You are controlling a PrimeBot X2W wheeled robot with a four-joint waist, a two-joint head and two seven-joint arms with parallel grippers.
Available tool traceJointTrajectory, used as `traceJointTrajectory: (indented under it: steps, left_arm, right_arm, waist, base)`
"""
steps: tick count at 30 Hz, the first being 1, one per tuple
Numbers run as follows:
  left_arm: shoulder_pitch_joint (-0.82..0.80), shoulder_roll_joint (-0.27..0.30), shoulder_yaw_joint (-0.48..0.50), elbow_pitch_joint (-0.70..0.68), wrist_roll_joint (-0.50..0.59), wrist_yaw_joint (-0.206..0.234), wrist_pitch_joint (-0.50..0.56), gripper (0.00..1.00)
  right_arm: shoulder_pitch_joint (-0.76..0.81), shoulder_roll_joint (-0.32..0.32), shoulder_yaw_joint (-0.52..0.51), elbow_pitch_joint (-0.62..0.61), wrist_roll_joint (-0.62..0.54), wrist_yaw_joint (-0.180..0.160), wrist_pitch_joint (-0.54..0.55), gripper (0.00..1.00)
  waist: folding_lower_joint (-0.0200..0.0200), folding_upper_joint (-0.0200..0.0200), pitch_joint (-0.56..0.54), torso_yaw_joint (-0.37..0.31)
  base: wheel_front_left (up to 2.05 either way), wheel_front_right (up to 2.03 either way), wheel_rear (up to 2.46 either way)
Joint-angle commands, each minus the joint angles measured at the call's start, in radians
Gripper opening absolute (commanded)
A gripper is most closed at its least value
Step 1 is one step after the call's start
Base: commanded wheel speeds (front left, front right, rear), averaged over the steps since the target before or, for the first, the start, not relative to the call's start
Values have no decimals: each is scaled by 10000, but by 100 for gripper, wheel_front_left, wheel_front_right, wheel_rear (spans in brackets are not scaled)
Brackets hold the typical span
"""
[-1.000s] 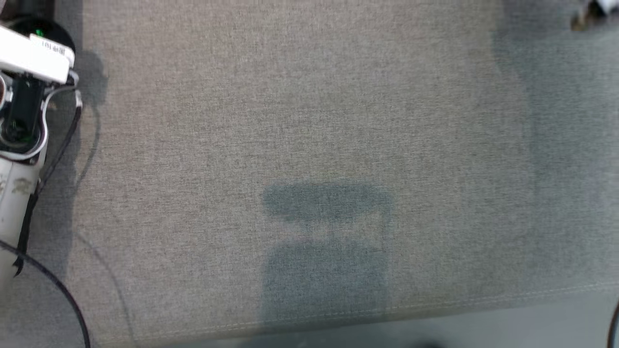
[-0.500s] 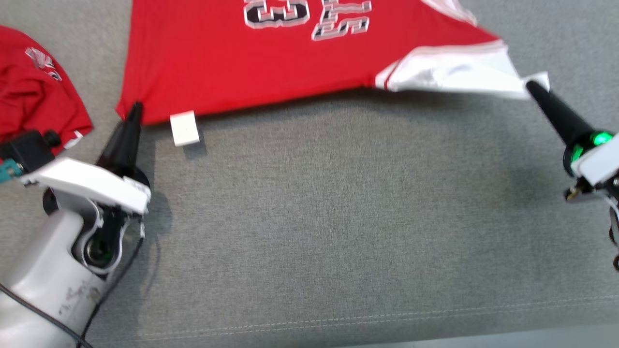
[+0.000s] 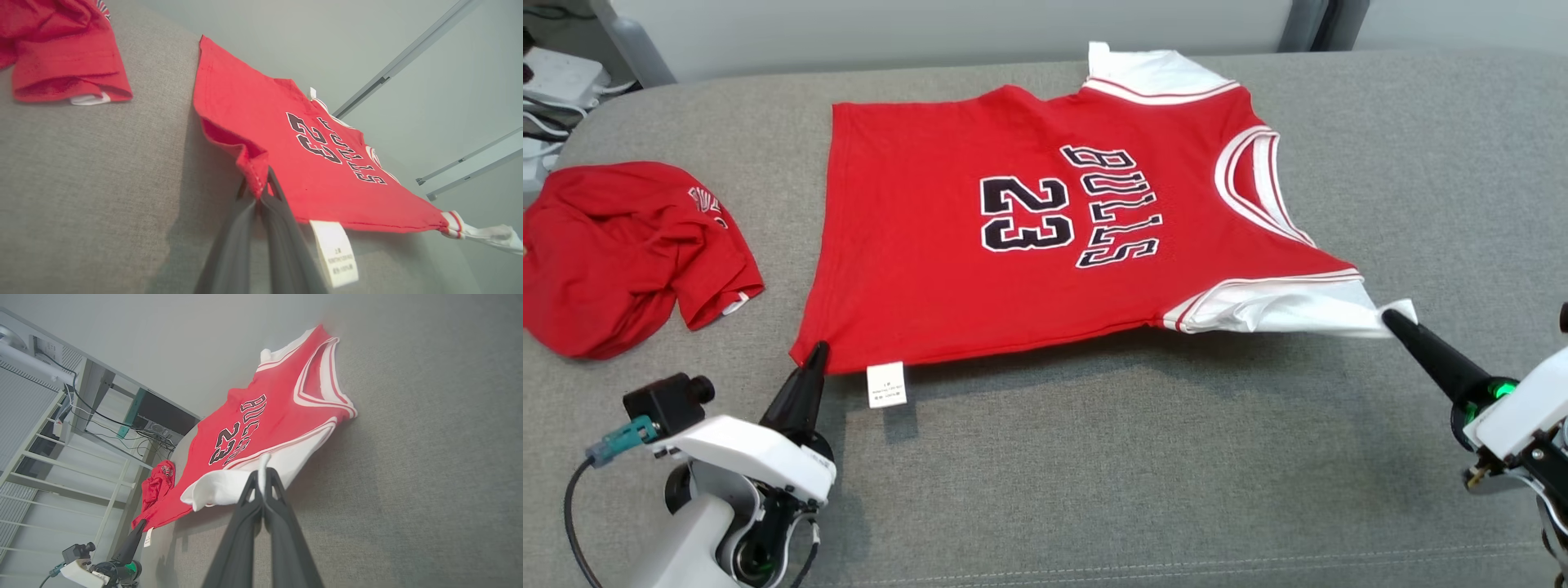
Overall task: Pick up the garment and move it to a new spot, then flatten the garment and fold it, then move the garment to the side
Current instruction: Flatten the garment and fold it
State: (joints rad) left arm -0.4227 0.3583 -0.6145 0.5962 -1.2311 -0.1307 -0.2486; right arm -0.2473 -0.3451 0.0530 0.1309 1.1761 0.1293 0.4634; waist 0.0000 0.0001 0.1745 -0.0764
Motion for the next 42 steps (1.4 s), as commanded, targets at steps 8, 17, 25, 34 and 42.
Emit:
traceJointTrajectory:
  steps: [8, 17, 25, 34, 42]
  left_arm:
    - [188, 62, 462, -95, 400, 0, -131, 47]
    - [463, -96, 1626, 206, 1829, 0, -131, 100]
    - [841, -775, 3670, -129, 4676, 99, -131, 100]
    - [1623, -1652, 5348, -1216, 7496, 416, -131, 100]
    - [2393, -2357, 6338, -2120, 9112, 451, -131, 100]
  right_arm:
    - [770, -418, 318, -458, -164, 14, 185, 22]
    - [1321, -687, -172, -385, -877, 14, -555, 100]
    - [1094, -773, -426, -53, -3504, 14, -3319, 100]
    - [665, -124, -428, 749, -6603, 14, -6409, 100]
    - [758, 581, -472, 1215, -7819, 14, -7104, 100]
  waist:
    - [0, -1, 66, 68]
    - [0, -1, -26, 178]
    - [0, -1, -487, 261]
    - [0, -1, -1031, 246]
    - [0, -1, -1350, 259]
  base:
    - [0, 0, 0]
    - [0, 0, 0]
    - [0, 0, 0]
    - [0, 0, 0]
    - [0, 0, 0]
